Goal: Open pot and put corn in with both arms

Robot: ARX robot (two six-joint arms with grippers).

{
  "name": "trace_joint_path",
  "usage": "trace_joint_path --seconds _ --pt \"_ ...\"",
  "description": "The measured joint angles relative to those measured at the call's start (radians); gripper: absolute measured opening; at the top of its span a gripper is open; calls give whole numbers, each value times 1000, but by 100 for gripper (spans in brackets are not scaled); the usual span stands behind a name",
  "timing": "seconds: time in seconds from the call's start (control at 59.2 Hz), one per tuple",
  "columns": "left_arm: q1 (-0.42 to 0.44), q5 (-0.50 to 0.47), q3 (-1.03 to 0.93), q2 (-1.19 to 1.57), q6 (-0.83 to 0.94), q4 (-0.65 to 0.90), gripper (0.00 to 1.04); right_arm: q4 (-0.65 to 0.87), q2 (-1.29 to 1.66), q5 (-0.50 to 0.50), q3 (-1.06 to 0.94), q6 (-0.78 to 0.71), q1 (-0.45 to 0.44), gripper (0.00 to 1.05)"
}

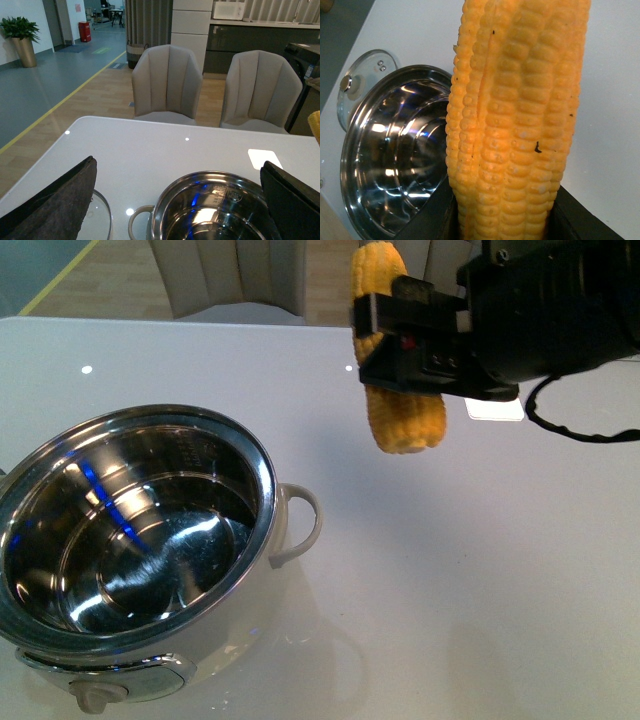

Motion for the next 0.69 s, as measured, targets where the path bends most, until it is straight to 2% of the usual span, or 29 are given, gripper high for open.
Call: trace_joint_path --seconds 0.321,0.692 --pt "0 0 0 0 0 0 98 -23 101 3 137 77 89 34" --pt "0 0 0 0 0 0 98 -30 244 2 269 163 150 37"
